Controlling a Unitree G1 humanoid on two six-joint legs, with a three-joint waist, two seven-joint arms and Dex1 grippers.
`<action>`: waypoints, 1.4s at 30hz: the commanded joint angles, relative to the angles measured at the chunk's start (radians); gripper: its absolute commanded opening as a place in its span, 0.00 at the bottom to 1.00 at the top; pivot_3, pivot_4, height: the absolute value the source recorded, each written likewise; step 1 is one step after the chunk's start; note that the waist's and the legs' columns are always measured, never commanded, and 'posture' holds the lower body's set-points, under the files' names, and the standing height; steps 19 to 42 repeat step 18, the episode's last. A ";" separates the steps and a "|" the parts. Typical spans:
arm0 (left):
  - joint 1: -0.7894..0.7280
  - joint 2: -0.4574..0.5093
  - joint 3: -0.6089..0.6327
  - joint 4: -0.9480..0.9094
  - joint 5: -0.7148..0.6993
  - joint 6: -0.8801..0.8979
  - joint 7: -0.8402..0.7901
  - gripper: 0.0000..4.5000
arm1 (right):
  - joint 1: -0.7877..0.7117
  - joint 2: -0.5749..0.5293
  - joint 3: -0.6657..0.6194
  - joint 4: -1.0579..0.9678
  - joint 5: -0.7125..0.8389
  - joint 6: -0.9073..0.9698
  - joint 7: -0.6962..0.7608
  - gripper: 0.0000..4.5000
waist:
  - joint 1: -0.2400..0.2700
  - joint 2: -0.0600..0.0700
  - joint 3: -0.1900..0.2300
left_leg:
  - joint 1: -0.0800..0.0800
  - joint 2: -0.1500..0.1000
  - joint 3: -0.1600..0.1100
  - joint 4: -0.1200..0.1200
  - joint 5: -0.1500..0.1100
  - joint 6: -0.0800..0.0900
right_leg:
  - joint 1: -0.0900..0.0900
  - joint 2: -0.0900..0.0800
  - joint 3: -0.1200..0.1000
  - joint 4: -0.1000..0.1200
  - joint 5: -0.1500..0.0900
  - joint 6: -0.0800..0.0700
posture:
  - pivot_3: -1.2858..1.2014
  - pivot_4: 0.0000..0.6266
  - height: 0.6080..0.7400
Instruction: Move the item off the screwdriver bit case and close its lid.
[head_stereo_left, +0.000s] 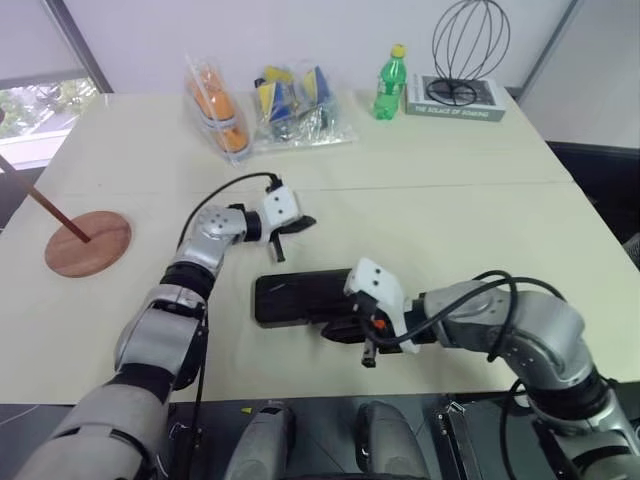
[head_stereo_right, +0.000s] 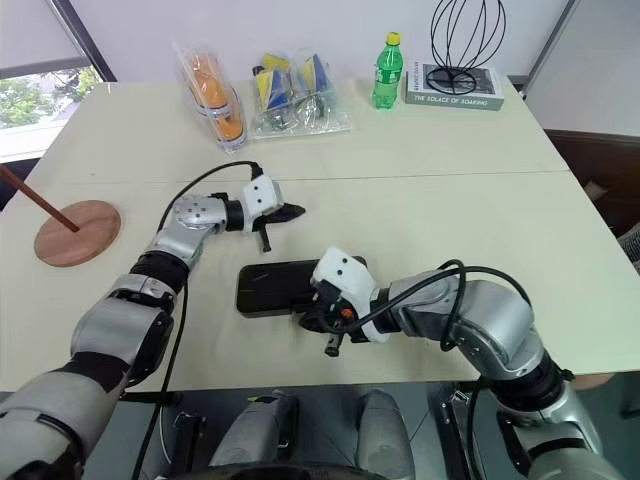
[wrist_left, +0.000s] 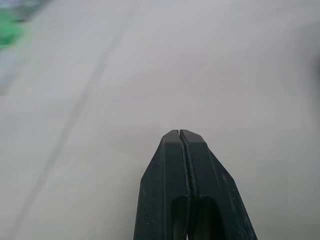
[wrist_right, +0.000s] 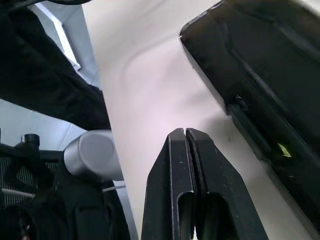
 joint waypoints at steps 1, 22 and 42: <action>0.098 0.043 0.090 -0.290 -0.128 0.160 0.012 0.00 | -0.015 -0.074 -0.098 -0.001 -0.024 -0.108 0.054 0.01 | -0.001 -0.001 0.000 | 0.000 0.000 0.000 0.000 0.000 0.000 | 0.000 0.000 0.000 -0.001 0.000 0.000 | 0.52 0.24 1.00; 0.804 0.344 0.362 -1.459 -0.636 1.097 0.101 0.00 | 0.134 -0.295 -0.254 0.080 -0.139 -0.424 0.212 0.01 | 0.008 0.001 0.002 | 0.000 0.001 0.000 -0.001 0.000 0.000 | 0.001 0.000 0.001 -0.003 0.000 0.000 | 0.52 0.24 1.00; 0.804 0.344 0.362 -1.459 -0.636 1.097 0.101 0.00 | 0.134 -0.295 -0.254 0.080 -0.139 -0.424 0.212 0.01 | 0.008 0.001 0.002 | 0.000 0.001 0.000 -0.001 0.000 0.000 | 0.001 0.000 0.001 -0.003 0.000 0.000 | 0.52 0.24 1.00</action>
